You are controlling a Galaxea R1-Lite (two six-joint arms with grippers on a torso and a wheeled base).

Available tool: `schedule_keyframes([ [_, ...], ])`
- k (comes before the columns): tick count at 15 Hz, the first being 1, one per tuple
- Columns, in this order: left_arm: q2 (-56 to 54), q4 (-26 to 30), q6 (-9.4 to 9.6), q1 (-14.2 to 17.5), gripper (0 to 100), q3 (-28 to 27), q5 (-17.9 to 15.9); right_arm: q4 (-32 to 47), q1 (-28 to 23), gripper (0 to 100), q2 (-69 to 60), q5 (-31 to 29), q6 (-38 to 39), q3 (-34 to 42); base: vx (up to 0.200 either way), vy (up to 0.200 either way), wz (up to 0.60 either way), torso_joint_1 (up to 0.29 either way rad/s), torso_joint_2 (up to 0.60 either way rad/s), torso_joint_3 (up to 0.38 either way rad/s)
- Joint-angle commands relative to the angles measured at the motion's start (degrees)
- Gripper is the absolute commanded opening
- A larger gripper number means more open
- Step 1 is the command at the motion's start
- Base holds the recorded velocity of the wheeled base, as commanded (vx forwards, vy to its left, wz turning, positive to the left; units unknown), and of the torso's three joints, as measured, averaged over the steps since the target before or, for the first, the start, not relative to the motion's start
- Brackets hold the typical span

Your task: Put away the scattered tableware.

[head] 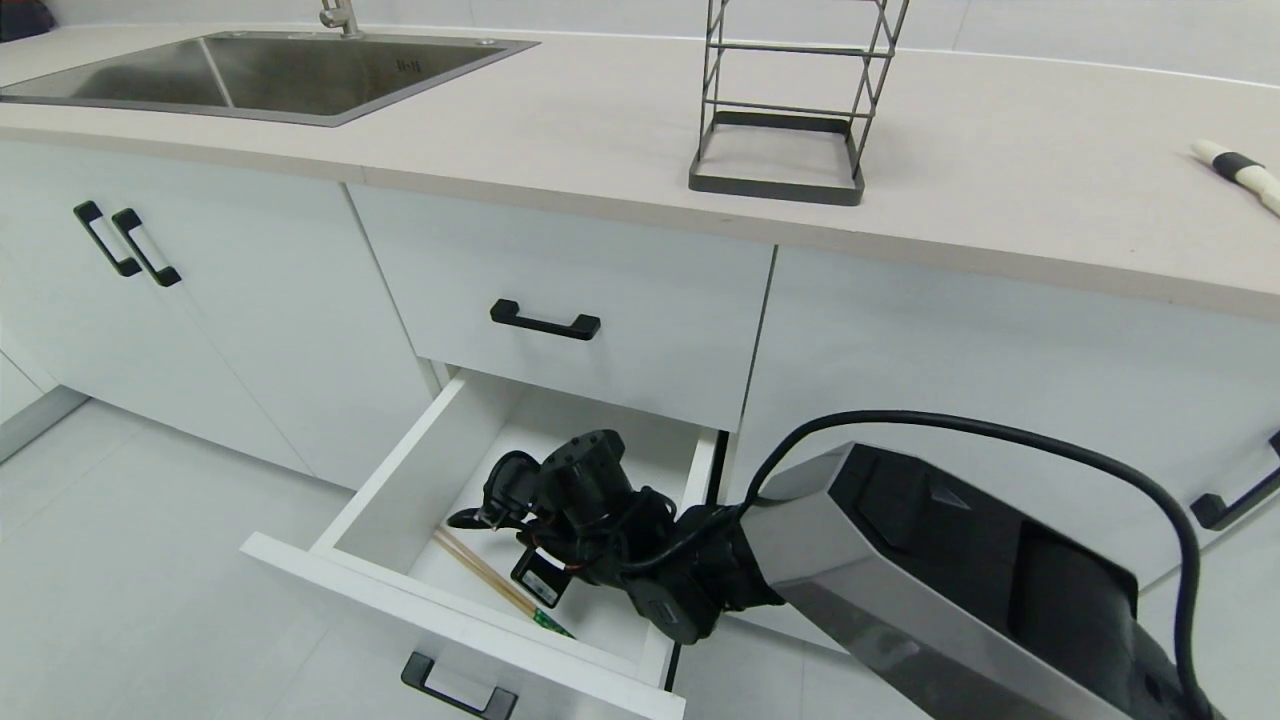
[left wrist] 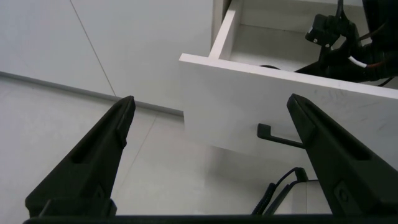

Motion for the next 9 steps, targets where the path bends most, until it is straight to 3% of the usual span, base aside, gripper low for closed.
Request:
schedule_keyframes([
  [1, 0.1, 0.0, -0.01, 0.0, 100, 0.0, 0.0, 0.0, 0.0, 0, 0.7, 0.0, 0.0, -0.8, 0.000, 0.000, 0.00, 0.000, 0.00, 0.000],
  [9, 0.1, 0.0, -0.01, 0.0, 100, 0.0, 0.0, 2.2, 1.0, 0, 2.1, -0.1, -0.7, -2.6, 0.000, 0.000, 0.00, 0.000, 0.00, 0.000],
])
